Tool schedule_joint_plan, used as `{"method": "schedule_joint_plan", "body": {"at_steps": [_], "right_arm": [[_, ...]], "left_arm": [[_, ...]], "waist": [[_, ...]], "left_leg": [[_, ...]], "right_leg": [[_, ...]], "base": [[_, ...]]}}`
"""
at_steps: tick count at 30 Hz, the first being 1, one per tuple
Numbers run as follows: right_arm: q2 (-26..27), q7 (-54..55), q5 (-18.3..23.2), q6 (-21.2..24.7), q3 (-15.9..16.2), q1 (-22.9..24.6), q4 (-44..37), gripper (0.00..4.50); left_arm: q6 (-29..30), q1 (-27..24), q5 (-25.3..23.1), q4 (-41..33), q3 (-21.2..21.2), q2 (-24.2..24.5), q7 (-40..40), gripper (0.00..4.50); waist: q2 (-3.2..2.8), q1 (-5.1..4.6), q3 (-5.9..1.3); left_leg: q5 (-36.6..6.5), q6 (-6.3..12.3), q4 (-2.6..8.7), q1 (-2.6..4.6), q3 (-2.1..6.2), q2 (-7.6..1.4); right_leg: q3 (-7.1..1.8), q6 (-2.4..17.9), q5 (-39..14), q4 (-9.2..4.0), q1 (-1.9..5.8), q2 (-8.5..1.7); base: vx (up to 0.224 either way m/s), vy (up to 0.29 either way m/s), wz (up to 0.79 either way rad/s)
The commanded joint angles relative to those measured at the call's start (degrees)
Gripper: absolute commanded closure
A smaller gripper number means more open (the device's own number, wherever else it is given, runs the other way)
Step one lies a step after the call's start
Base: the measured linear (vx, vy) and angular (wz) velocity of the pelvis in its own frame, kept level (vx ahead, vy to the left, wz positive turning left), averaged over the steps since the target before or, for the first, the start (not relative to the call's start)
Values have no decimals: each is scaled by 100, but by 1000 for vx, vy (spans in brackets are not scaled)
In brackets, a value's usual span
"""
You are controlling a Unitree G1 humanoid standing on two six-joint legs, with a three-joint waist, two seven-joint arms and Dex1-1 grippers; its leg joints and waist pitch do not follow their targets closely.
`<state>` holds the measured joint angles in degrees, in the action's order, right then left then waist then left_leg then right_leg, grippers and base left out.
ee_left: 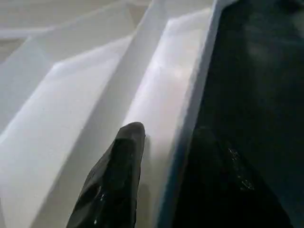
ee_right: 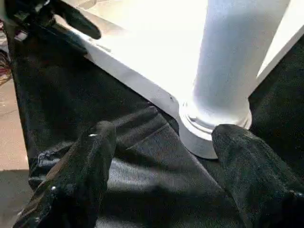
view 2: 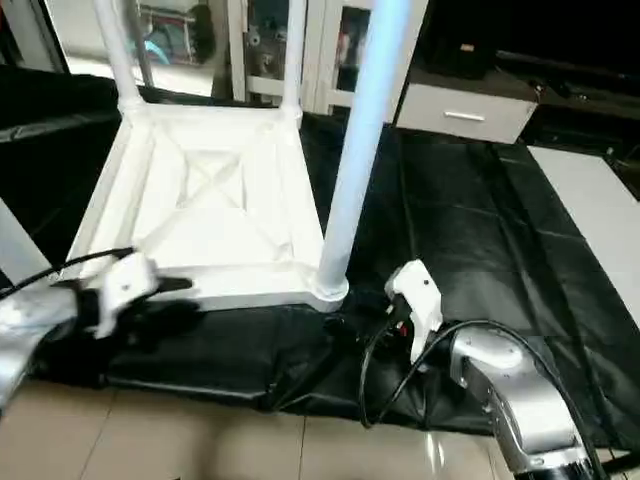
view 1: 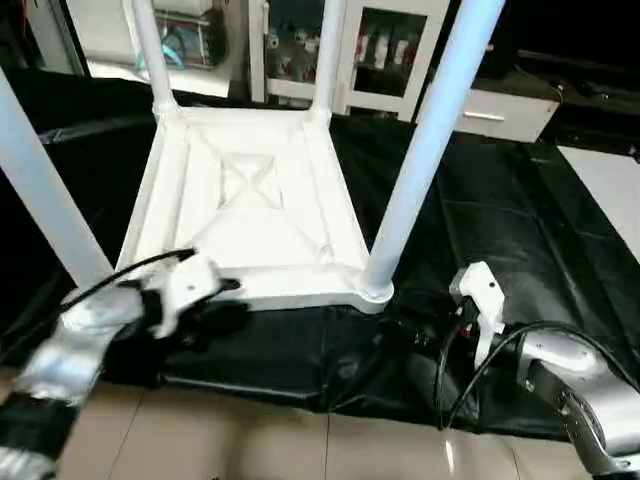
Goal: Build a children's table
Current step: Rotate leg to tighten
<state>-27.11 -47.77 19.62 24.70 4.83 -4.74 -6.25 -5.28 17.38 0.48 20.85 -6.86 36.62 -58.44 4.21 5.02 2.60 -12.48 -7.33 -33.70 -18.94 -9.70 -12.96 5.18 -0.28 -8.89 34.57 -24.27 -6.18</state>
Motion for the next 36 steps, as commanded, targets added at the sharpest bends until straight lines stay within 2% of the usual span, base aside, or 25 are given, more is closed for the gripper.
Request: {"method": "schedule_joint_plan", "body": {"at_steps": [1,5,11,13,14,16,18,19,20,21,22,23,25,26,27,28,29,30,31,32,33,34,35,36], "right_arm": [[-31,6,15,13,-63,12,-78,97],[-25,-7,8,-3,-56,-18,-25,97],[-18,12,10,-30,-35,-25,25,97],[-8,14,28,-27,-43,-22,9,97],[13,14,70,-10,-61,-18,-30,97],[27,11,98,2,-70,-17,-50,97],[44,-21,168,15,-84,4,-114,97],[63,-99,325,68,-115,58,-249,97],[80,-182,530,121,-162,175,-504,97],[81,-184,540,124,-165,183,-520,97],[104,-143,611,150,-208,263,-662,97],[222,78,650,136,-323,364,-803,97],[356,313,631,107,-409,396,-840,97],[541,599,593,11,-503,441,-884,97],[622,717,576,-45,-543,467,-904,97],[844,998,539,-197,-627,548,-941,97],[844,998,539,-197,-627,548,-941,97],[1073,1286,532,-323,-686,662,-985,97],[1085,1302,526,-330,-684,671,-990,97],[1150,1379,522,-329,-643,744,-1042,97],[1156,1385,522,-330,-640,748,-1045,97],[1198,1420,521,-310,-626,759,-1066,97],[1247,1452,517,-299,-612,746,-1065,97],[1285,1476,511,-287,-598,719,-1055,97]], "left_arm": [[14,-63,104,-39,88,37,-13,258],[-126,41,4,297,236,165,238,258],[-308,321,-320,783,347,246,855,258],[-326,365,-335,887,367,298,887,258],[-315,354,-250,842,427,343,833,258],[-293,342,-178,792,468,347,798,258],[-189,290,96,560,585,256,699,258],[39,188,553,138,719,69,533,258],[511,1,1113,-576,865,-252,556,258],[541,-11,1143,-620,872,-273,564,258],[794,-142,1371,-1004,911,-467,752,258],[891,-350,1594,-1451,949,-752,1094,258],[754,-473,1584,-1613,962,-898,1320,258],[595,-631,1627,-1771,997,-1101,1575,258],[555,-709,1648,-1847,1009,-1191,1688,258],[446,-941,1648,-2024,996,-1382,1919,258],[446,-941,1648,-2024,996,-1382,1919,258],[437,-1265,1559,-2339,1022,-1644,2154,258],[440,-1288,1554,-2362,1026,-1666,2177,258],[630,-1439,1511,-2600,1065,-1800,2308,258],[645,-1448,1508,-2617,1065,-1806,2316,258],[751,-1492,1471,-2712,1063,-1805,2384,258],[774,-1509,1430,-2736,1058,-1785,2420,258],[801,-1516,1433,-2737,1034,-1733,2434,258]], "waist": [[-100,-5,-308],[-95,-1,-315],[-109,7,-305],[-91,3,-299],[-103,-11,-304],[-108,-30,-308],[-131,-32,-326],[-201,-20,-333],[-200,-20,-362],[-234,-8,-365],[-259,10,-364],[-251,28,-361],[-219,30,-331],[-198,26,-313],[-142,20,-305],[-147,21,-293],[-166,3,-298],[-137,5,-306],[-149,0,-297],[-118,7,-289],[-112,20,-297],[-103,61,-280],[-37,121,-273],[-20,214,-273]], "left_leg": [[-1273,61,460,-54,-58,-20],[-1236,71,455,-57,-54,-10],[-1414,48,458,-40,-54,-8],[-1485,28,464,-66,-38,1],[-1474,4,475,-93,-17,-3],[-1486,-4,469,-83,-11,-6],[-1345,-2,452,-80,-14,-14],[-1299,-14,452,-80,-7,-11],[-1102,-60,428,-77,-23,-40],[-1028,-87,418,-59,-36,-45],[-920,-42,406,-85,-46,-29],[-946,-4,398,-76,-62,-42],[-1088,70,405,-115,-72,-22],[-1284,83,410,-116,-76,7],[-1336,81,410,-125,-82,3],[-1451,67,411,-115,-85,11],[-1473,55,420,-128,-70,9],[-1463,95,411,-138,-77,18],[-1463,140,414,-142,-84,20],[-1454,273,397,-134,-95,39],[-1411,359,377,-126,-110,46],[-1283,572,337,-132,-113,68],[-1125,778,231,-164,-105,98],[-941,952,73,-179,-22,80]], "right_leg": [[-260,923,-1424,-344,317,-136],[-257,917,-1347,-335,324,-130],[-257,839,-1596,-369,306,-132],[-252,732,-1828,-390,320,-147],[-250,696,-1885,-385,343,-158],[-251,710,-1872,-388,326,-159],[-263,873,-1513,-342,329,-152],[-263,933,-1359,-318,334,-148],[-282,1172,-796,-258,360,-157],[-282,1300,-539,-220,342,-139],[-274,1446,-242,-198,354,-108],[-270,1554,-94,-207,349,-102],[-268,1502,-353,-244,370,-89],[-264,1284,-936,-307,381,-85],[-273,1160,-1210,-342,377,-98],[-269,902,-1808,-408,349,-105],[-269,705,-2129,-438,335,-104],[-287,514,-2436,-462,329,-137],[-307,470,-2587,-497,313,-167],[-330,383,-2962,-545,295,-215],[-360,377,-3083,-568,293,-261],[-436,343,-3421,-637,296,-373],[-568,274,-3744,-714,335,-546],[-769,249,-4106,-805,367,-798]], "base": [[0,0,0],[0,0,0],[0,0,0],[0,0,0],[0,0,0],[0,0,0],[0,0,0],[0,0,0],[0,0,0],[0,0,0],[0,0,0],[0,0,0],[0,0,0],[0,0,0],[0,0,0],[0,0,0],[0,0,0],[0,0,0],[0,0,0],[0,0,0],[0,0,0],[0,0,0],[0,0,0],[0,0,0]]}}
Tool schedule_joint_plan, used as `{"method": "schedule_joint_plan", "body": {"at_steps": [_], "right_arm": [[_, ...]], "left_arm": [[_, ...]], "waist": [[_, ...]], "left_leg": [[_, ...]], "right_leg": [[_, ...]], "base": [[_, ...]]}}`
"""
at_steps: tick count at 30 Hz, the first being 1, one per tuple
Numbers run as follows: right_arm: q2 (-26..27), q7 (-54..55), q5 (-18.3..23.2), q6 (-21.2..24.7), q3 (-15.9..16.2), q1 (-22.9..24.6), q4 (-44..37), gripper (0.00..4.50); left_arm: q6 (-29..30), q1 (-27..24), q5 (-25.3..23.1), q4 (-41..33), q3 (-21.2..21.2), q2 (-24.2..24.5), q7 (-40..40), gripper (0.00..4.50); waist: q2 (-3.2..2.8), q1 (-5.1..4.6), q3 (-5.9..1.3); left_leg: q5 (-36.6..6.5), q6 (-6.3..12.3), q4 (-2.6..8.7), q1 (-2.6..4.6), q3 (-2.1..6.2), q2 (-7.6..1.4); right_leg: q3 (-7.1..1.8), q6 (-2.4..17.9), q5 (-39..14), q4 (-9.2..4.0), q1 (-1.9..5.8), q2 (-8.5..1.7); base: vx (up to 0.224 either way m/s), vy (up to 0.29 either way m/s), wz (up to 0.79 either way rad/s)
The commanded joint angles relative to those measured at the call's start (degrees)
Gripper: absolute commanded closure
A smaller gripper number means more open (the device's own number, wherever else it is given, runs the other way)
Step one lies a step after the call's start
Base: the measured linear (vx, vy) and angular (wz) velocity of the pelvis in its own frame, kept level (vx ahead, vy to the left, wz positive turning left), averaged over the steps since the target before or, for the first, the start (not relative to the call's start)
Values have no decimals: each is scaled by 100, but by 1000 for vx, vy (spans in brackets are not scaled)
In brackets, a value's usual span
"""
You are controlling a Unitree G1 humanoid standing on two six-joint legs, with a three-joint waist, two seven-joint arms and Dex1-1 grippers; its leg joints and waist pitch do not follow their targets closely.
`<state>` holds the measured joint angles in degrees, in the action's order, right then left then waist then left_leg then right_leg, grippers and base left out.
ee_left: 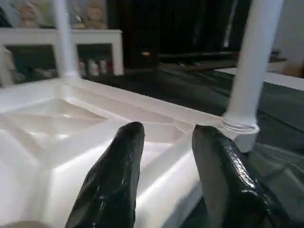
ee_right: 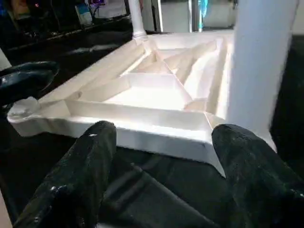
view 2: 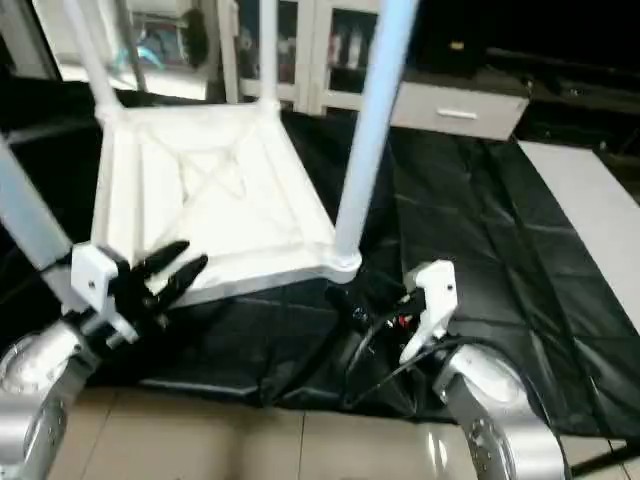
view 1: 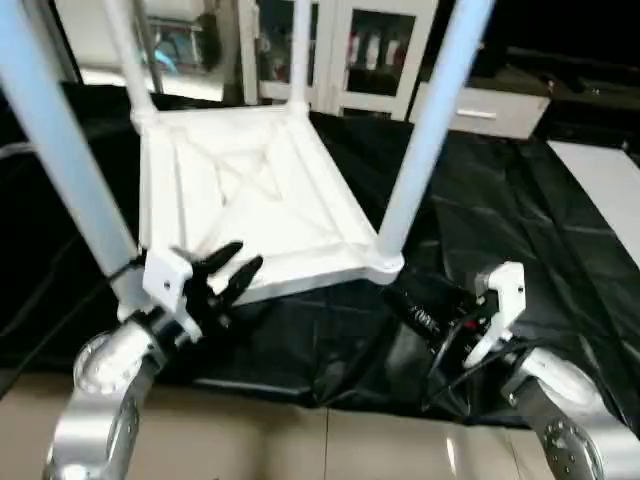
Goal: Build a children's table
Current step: Rotate leg to tighten
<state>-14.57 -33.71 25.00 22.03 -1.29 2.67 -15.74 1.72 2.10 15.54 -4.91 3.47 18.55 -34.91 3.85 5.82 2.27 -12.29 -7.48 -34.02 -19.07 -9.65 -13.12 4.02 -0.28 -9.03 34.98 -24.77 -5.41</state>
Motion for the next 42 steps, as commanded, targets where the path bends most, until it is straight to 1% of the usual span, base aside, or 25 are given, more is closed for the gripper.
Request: {"method": "schedule_joint_plan", "body": {"at_steps": [1,3,6,9,10,12,13,14,15,17,18,20,21,22,23,24,25,26,27,28,29,30,32,37,42], "right_arm": [[63,86,-60,-24,49,-71,-73,97],[38,61,-114,-68,95,-122,-30,97],[-1,63,-119,-109,90,-173,36,97],[-33,73,-81,-87,46,-214,55,97],[-36,70,-78,-78,37,-224,60,97],[-34,67,-101,-85,44,-225,82,97],[-38,62,-116,-94,53,-219,92,97],[-43,56,-128,-103,66,-206,96,97],[-50,60,-128,-112,79,-193,94,97],[-62,61,-119,-121,93,-168,89,97],[-66,58,-112,-122,99,-154,80,97],[-70,44,-102,-124,97,-147,83,97],[-70,39,-97,-127,94,-148,85,97],[-71,24,-83,-134,86,-151,95,97],[-73,19,-76,-147,70,-157,104,97],[-79,19,-69,-157,61,-163,112,97],[-83,21,-65,-173,46,-171,125,97],[-68,51,-91,-247,15,-185,158,97],[-68,51,-91,-247,15,-185,158,97],[-30,105,-144,-356,-8,-205,205,97],[-8,132,-174,-416,-17,-218,236,97],[24,167,-216,-494,-20,-227,278,97],[124,310,-337,-710,-52,-232,408,97],[258,799,-866,-1544,-211,-179,828,97],[494,1179,-759,-1964,-636,-234,947,97]], "left_arm": [[116,14,-119,-110,8,156,136,258],[1,49,-199,-13,74,230,178,258],[-100,95,-313,89,298,241,370,258],[-144,126,-367,178,458,310,487,258],[-143,145,-417,186,487,318,590,258],[-181,200,-435,221,507,336,665,258],[-168,221,-437,227,505,345,679,258],[-163,240,-457,228,498,359,706,258],[-144,260,-454,219,500,355,717,258],[-154,289,-489,213,510,337,772,258],[-125,296,-468,208,524,318,789,258],[-127,289,-459,201,537,310,804,258],[-97,274,-434,182,543,298,809,258],[-19,232,-367,131,558,266,832,258],[-35,162,-357,55,545,223,868,258],[-50,123,-362,10,529,196,892,258],[-77,81,-371,-39,497,159,908,258],[-173,-6,-430,-135,391,69,948,258],[-173,-6,-430,-135,391,69,948,258],[-298,-51,-534,-183,293,-56,1059,258],[-369,-61,-590,-193,249,-131,1131,258],[-446,-72,-595,-181,219,-210,1172,258],[-663,-127,-662,-63,192,-318,1246,258],[-1037,-406,-781,-106,382,-588,1615,258],[-948,-443,-681,-340,599,-546,1748,258]], "waist": [[21,166,-226],[11,222,-191],[-154,-126,-198],[-154,-391,-176],[-101,-492,-168],[-78,-507,-159],[-52,-483,-173],[-24,-375,-175],[-29,-375,-161],[-65,-461,-115],[-193,-768,-97],[-299,-632,-38],[-235,-626,-85],[-165,-572,-129],[55,-499,-253],[93,-258,-212],[27,-266,-187],[-92,-261,-209],[-145,-315,-161],[-273,-314,-246],[-146,-427,-182],[-196,-381,-137],[-88,-360,-95],[-10,-315,-94],[15,-289,-147]], "left_leg": [[-872,1026,30,-193,27,89],[-748,1124,-56,-248,153,76],[-1391,1630,448,151,-88,212],[-1902,1965,661,180,-257,229],[-2172,1957,692,136,-358,258],[-2748,1506,542,40,-351,277],[-2716,1388,410,43,-262,252],[-2371,1299,168,-64,-32,139],[-2302,1223,144,-83,126,58],[-2689,1105,402,-68,83,114],[-3637,824,970,37,-196,275],[-3836,314,1156,-33,-178,100],[-3739,-390,1109,50,-16,-11],[-3634,-736,1070,47,-11,-23],[-3282,-814,861,17,69,-54],[-700,19,-623,-180,756,105],[-35,-31,-625,-406,886,112],[487,-325,127,-486,678,136],[-39,-254,316,-330,792,-75],[-680,-196,306,56,803,-314],[-1165,-195,431,-143,695,-210],[-1570,-243,478,-177,629,-151],[-2683,-227,471,-138,468,-71],[-2281,20,525,-127,366,-113],[-1527,217,522,-146,309,-114]], "right_leg": [[-762,276,-4285,-895,434,-985],[-872,365,-4555,-945,430,-1092],[-233,580,-3149,-570,107,-168],[109,702,-1807,-280,82,61],[155,642,-1564,-292,128,7],[-108,239,-2431,-694,301,-512],[-248,117,-2723,-828,364,-728],[-546,-81,-3184,-1074,541,-1220],[-562,-26,-3485,-1158,603,-1326],[-247,-69,-3560,-1030,566,-917],[445,68,-1871,-96,355,122],[605,320,-647,380,339,112],[473,481,-609,169,333,-111],[354,631,-754,33,353,-276],[75,756,-1071,-97,433,-597],[-693,1272,-2139,-718,598,-1834],[-409,1313,-2068,-574,886,-1652],[239,955,-2174,-420,805,-542],[152,727,-1792,-263,574,-244],[-6,698,-725,-118,333,-290],[-83,859,-287,-139,455,-315],[-111,920,-440,-192,465,-351],[-253,856,-1771,-422,395,-503],[-307,629,-2305,-547,410,-553],[-298,778,-1245,-433,478,-505]], "base": [[-28,86,2],[-28,115,2],[-37,184,9],[-37,206,10],[-41,165,10],[-41,146,7],[-39,131,-6],[-39,131,-6],[-48,169,-15],[-73,188,-16],[-43,189,0],[-30,135,12],[-39,60,4],[0,0,0],[0,0,0],[0,0,0],[68,85,-49],[68,85,-49],[-4,96,-18],[-18,60,28],[-18,60,28],[0,0,0],[0,0,0],[0,0,0],[0,0,0]]}}
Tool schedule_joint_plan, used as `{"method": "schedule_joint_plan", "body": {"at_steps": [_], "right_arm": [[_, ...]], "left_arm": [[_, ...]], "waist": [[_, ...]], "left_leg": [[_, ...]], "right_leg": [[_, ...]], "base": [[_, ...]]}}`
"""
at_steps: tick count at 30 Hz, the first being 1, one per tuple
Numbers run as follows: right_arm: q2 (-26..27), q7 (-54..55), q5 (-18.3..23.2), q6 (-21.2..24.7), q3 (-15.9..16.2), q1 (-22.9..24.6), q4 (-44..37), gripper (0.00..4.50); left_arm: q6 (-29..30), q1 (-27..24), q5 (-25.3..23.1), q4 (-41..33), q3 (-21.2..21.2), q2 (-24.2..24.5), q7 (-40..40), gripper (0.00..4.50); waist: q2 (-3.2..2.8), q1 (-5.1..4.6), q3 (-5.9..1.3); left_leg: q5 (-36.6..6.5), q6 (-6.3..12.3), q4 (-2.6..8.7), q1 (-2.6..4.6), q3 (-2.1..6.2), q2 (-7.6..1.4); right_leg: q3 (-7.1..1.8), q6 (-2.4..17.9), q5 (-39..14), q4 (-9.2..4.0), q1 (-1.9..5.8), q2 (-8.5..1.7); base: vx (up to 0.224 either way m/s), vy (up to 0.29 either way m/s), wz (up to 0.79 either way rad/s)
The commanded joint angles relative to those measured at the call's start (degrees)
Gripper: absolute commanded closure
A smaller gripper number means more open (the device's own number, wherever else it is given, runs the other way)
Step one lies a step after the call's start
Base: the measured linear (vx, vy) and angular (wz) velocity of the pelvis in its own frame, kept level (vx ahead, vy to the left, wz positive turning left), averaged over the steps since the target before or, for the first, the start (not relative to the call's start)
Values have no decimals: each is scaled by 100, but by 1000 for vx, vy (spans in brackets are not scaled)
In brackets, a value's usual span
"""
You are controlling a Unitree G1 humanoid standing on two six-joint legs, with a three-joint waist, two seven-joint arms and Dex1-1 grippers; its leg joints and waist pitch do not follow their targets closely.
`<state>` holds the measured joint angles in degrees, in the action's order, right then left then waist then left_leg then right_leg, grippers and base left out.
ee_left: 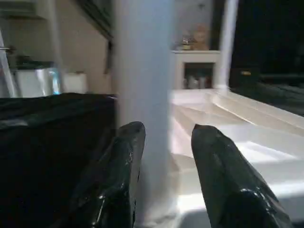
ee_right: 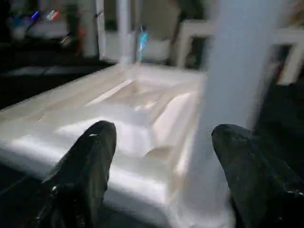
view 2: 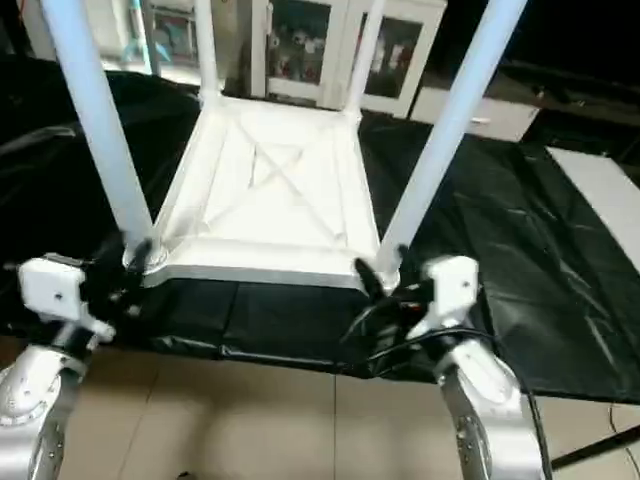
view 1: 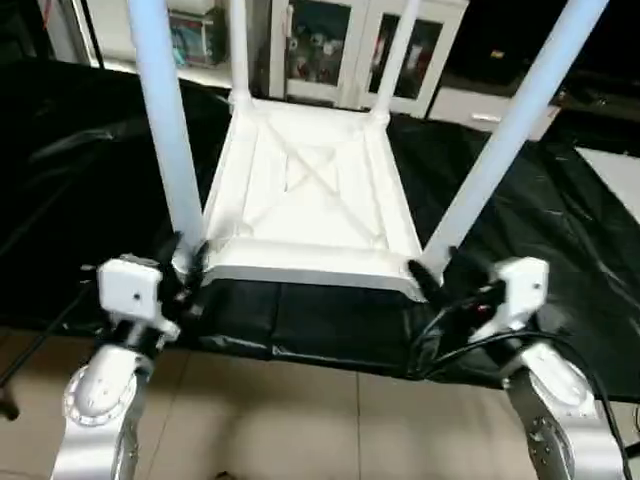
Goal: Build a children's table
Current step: Rotate leg to tighten, then flip table
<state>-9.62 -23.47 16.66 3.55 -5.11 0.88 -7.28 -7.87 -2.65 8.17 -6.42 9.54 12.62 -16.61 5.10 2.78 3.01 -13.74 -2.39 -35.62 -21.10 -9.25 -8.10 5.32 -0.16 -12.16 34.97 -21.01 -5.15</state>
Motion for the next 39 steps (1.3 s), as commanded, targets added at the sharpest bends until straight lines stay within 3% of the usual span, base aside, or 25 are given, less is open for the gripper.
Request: {"method": "schedule_joint_plan", "body": {"at_steps": [1,2,3,5,7,8,12,18,19,22,23,28,30,31,32,33,35,39], "right_arm": [[3,162,77,-119,-262,-58,106,97],[56,178,159,-162,-337,-70,137,97],[109,167,257,-231,-393,-78,165,71],[161,129,328,-443,-429,-47,170,65],[201,148,301,-628,-424,-28,184,46],[229,168,319,-659,-447,-41,192,22],[301,313,264,-773,-532,-157,247,9],[382,550,151,-939,-565,-314,322,0],[393,525,168,-949,-538,-295,333,0],[422,498,178,-982,-504,-226,319,0],[424,490,173,-997,-491,-185,302,0],[362,297,227,-1026,-414,103,149,0],[284,22,380,-912,-318,323,38,0],[235,-153,504,-741,-227,426,-25,0],[222,-198,551,-670,-199,450,-48,0],[143,-457,897,-142,-25,588,-212,0],[65,-636,1008,32,100,659,-299,0],[-86,-1007,1062,242,503,775,-478,0]], "left_arm": [[9,31,58,-191,-11,58,-95,240],[-14,57,-21,-172,-3,108,-67,221],[-57,89,-49,-153,9,126,-46,221],[45,211,-69,-184,-24,148,-29,221],[159,280,-80,-212,-44,155,51,186],[252,304,-86,-205,-16,136,135,176],[669,478,-41,-101,77,119,323,154],[1015,1258,-178,213,154,375,481,109],[1188,1390,-214,289,197,441,562,99],[1269,1558,-81,354,279,462,582,85],[1273,1609,16,339,285,458,513,75],[1275,1771,139,257,260,438,426,32],[1445,1873,263,269,296,393,440,15],[1539,1922,317,285,333,371,471,15],[1563,1937,332,287,351,360,496,57],[1720,2035,432,284,499,267,717,64],[1780,2084,532,282,567,227,783,52],[2033,2266,879,421,816,110,994,103]], "waist": [[-120,19,-226],[-146,14,-243],[-152,21,-249],[-163,37,-274],[-201,48,-282],[-192,45,-276],[-224,51,-255],[-235,74,-225],[-239,74,-222],[-240,68,-246],[-274,65,-256],[-299,88,-280],[-368,111,-280],[-341,103,-278],[-332,119,-274],[-358,103,-265],[-345,111,-257],[-352,103,-235]], "left_leg": [[-1286,-265,688,67,260,-617],[-1068,-215,679,62,247,-612],[-957,-189,669,77,231,-615],[-500,-76,624,91,192,-609],[-336,-45,601,109,177,-601],[-332,-35,600,115,169,-601],[-703,-115,634,116,171,-616],[-1199,-318,657,163,149,-602],[-1168,-320,664,128,164,-607],[-917,-266,642,109,168,-603],[-771,-235,629,96,168,-598],[-426,-88,583,124,142,-592],[-477,-50,579,130,144,-596],[-528,-35,585,122,138,-599],[-586,0,584,121,146,-604],[-686,16,598,104,154,-603],[-813,47,599,89,165,-615],[-1069,-37,610,84,165,-618]], "right_leg": [[-427,796,-771,-420,109,-515],[-419,862,-379,-365,126,-490],[-417,888,-178,-352,123,-480],[-405,1015,539,-279,151,-462],[-398,1071,804,-253,162,-451],[-397,1100,839,-260,168,-443],[-408,1145,381,-276,182,-454],[-434,1006,-400,-347,119,-452],[-436,981,-396,-341,147,-458],[-431,1020,-171,-308,168,-464],[-430,1062,1,-291,179,-463],[-413,1235,568,-247,178,-434],[-412,1297,632,-239,176,-437],[-414,1303,616,-249,195,-434],[-413,1321,569,-257,198,-439],[-417,1339,475,-265,219,-440],[-425,1337,251,-285,228,-468],[-441,1276,-302,-343,205,-485]], "base": [[0,0,0],[0,0,0],[0,0,0],[0,0,0],[0,0,0],[0,0,0],[0,0,0],[0,0,0],[0,0,0],[0,0,0],[0,0,0],[0,0,0],[0,0,0],[0,0,0],[0,0,0],[0,0,0],[0,0,0],[0,0,0]]}}
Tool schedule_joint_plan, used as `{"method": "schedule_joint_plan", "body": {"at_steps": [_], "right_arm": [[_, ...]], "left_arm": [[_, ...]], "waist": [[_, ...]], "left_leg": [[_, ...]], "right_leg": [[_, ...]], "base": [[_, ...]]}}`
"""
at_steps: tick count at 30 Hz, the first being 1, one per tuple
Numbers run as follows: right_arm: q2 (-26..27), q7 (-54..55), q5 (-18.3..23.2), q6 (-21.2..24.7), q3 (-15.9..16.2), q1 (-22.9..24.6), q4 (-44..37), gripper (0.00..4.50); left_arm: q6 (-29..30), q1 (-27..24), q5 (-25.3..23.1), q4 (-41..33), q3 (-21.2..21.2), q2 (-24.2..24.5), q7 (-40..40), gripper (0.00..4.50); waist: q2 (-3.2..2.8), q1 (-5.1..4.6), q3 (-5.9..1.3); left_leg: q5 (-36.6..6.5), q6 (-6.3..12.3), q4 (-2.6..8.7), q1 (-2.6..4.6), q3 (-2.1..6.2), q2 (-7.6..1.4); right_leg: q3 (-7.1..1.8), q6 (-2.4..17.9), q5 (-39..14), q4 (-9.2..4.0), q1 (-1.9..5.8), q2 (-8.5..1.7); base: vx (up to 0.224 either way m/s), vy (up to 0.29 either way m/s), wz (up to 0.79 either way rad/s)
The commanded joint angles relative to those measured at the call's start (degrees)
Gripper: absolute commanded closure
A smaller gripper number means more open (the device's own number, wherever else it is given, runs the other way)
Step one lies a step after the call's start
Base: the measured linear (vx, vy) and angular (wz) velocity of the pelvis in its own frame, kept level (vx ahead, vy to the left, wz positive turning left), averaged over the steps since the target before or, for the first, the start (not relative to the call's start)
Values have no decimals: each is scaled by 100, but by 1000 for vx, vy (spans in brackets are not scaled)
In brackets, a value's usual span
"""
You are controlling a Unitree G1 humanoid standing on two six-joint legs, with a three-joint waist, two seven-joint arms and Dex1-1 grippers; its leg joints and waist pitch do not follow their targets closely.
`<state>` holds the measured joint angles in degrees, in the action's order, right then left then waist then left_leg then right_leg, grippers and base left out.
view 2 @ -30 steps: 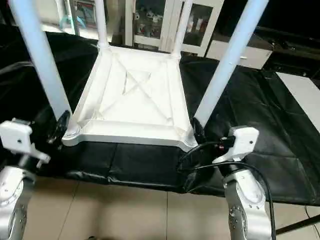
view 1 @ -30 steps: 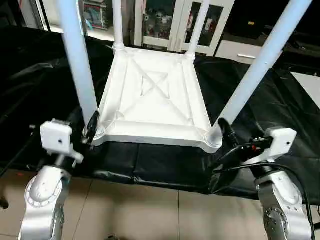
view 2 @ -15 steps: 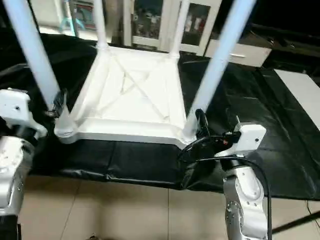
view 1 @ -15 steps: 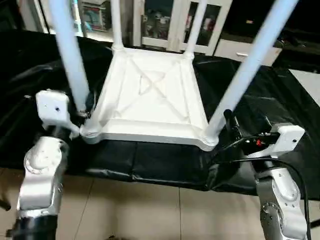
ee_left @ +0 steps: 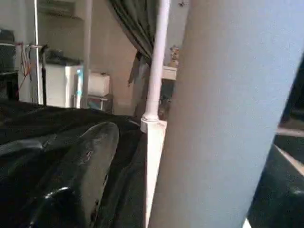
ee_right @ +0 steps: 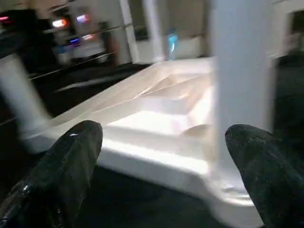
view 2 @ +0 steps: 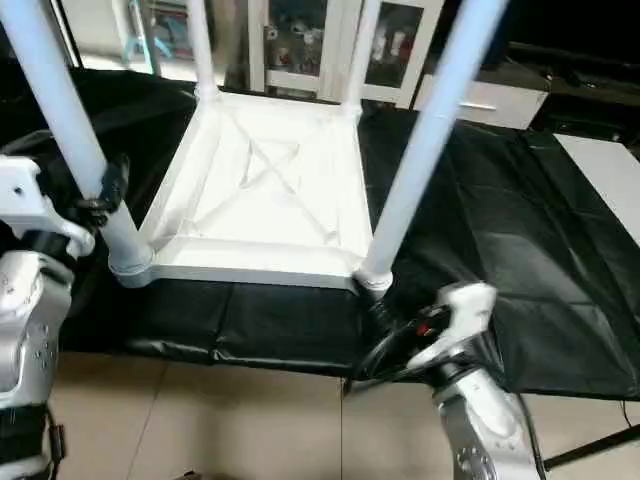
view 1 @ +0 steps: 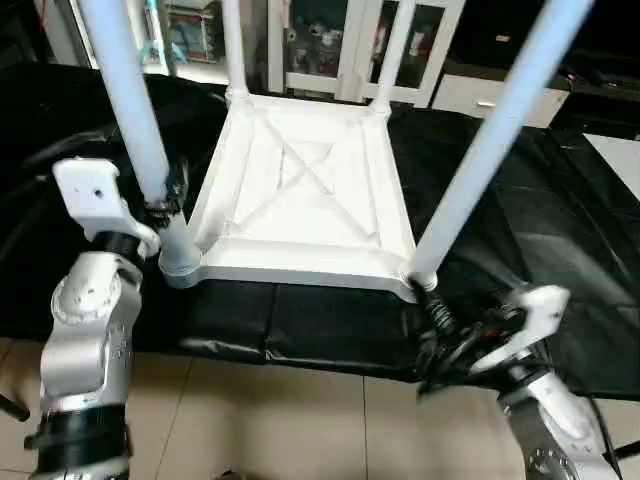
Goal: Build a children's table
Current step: Flip table
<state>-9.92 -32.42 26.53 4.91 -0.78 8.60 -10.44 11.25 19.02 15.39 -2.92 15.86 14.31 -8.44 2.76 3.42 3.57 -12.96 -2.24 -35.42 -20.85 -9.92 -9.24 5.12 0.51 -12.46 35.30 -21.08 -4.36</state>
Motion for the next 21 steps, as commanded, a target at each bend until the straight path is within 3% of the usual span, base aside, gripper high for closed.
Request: {"method": "schedule_joint_plan", "body": {"at_steps": [1,6,8,11,14,18,21], "right_arm": [[-78,-155,117,189,128,22,-197,0],[-118,-175,207,501,204,65,-269,0],[-140,-48,224,727,195,-19,-186,0],[-125,115,164,873,143,-183,-25,0],[-117,117,172,910,124,-311,50,0],[-128,64,202,984,155,-373,14,0],[-130,54,224,1049,173,-351,-40,0]], "left_arm": [[200,139,253,82,259,-114,237,103],[520,335,649,109,570,-344,559,142],[721,478,976,121,760,-524,818,148],[865,632,1268,157,912,-701,1039,178],[1026,782,1447,156,991,-807,1181,177],[1157,908,1562,186,1075,-893,1390,181],[1205,1070,1915,310,1418,-1106,1800,182]], "waist": [[-109,35,-295],[-128,32,-314],[-118,41,-334],[-89,38,-330],[-82,66,-323],[-101,90,-329],[-106,122,-337]], "left_leg": [[-1142,-63,595,43,239,-502],[-972,-96,578,49,247,-504],[-744,-51,555,48,245,-497],[-592,41,543,42,228,-480],[-704,37,538,58,210,-481],[-619,34,536,54,219,-489],[-546,41,526,58,219,-489]], "right_leg": [[-417,1194,-337,-378,214,-563],[-411,1233,-150,-345,204,-548],[-404,1293,144,-322,215,-553],[-401,1313,157,-333,219,-555],[-411,1257,-121,-357,203,-562],[-404,1227,-51,-347,202,-555],[-401,1230,69,-342,206,-553]], "base": [[0,0,0],[0,0,0],[0,0,0],[0,0,0],[0,0,0],[0,0,0],[0,0,0]]}}
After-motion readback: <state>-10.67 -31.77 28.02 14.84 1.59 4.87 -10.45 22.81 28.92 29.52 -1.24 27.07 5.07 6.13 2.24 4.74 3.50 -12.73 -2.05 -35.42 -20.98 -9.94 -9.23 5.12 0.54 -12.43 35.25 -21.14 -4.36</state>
